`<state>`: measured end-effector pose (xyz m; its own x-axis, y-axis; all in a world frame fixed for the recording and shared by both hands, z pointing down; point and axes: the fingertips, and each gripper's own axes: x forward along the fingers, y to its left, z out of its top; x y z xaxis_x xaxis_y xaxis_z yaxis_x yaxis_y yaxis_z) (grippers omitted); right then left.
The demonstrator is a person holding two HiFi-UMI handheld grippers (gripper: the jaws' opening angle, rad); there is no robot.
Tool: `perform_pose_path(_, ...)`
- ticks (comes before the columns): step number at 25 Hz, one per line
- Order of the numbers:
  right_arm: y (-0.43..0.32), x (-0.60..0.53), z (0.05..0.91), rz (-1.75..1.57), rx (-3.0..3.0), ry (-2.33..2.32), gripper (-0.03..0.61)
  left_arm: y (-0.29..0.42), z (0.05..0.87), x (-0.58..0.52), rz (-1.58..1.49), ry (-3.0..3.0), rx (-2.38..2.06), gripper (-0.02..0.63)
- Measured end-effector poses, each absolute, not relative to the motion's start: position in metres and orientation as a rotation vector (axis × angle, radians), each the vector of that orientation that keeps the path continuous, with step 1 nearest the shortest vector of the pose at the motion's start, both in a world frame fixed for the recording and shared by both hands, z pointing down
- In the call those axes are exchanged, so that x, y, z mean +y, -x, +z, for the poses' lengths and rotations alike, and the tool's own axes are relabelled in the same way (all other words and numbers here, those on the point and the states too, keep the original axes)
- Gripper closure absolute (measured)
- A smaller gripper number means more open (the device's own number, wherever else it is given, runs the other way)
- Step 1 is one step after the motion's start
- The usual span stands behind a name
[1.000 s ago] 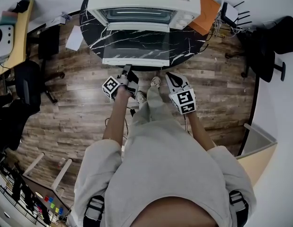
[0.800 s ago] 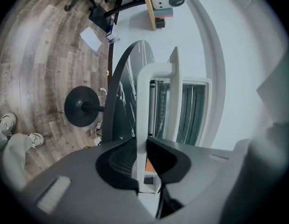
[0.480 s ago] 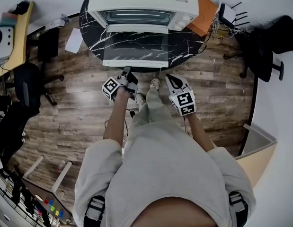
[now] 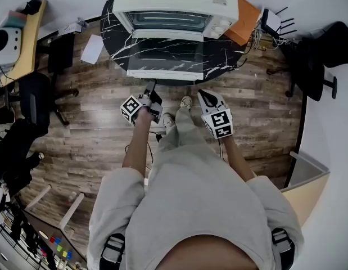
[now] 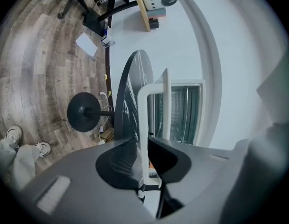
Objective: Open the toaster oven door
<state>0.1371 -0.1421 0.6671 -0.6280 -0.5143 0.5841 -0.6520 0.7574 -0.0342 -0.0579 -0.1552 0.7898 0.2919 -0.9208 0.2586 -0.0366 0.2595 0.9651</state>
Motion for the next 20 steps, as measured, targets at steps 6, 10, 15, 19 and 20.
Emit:
perform_pose_path(6, -0.13, -0.131, 0.662, 0.307, -2.406, -0.874, 0.565, 0.063, 0.775, -0.141, -0.707, -1.254, -1.152, 0.575)
perform_pose_path(10, -0.125, -0.128, 0.655, 0.291, -2.416, -0.881, 0.565, 0.067, 0.761, -0.134, -0.577, -1.382, -1.21, 0.6)
perform_pose_path(15, -0.121, -0.127, 0.648, 0.281, -2.431, -0.898, 0.565, 0.069, 0.738, -0.127, -0.385, -1.594, -1.267, 0.604)
perform_pose_path(19, -0.117, -0.128, 0.641, 0.281, -2.44, -0.914, 0.565, 0.069, 0.72, -0.122, -0.151, -1.791, -1.325, 0.604)
perform_pose_path(20, -0.116, -0.128, 0.639, 0.281, -2.442, -0.919, 0.565, 0.067, 0.713, -0.122, -0.097, -1.845, -1.333, 0.604)
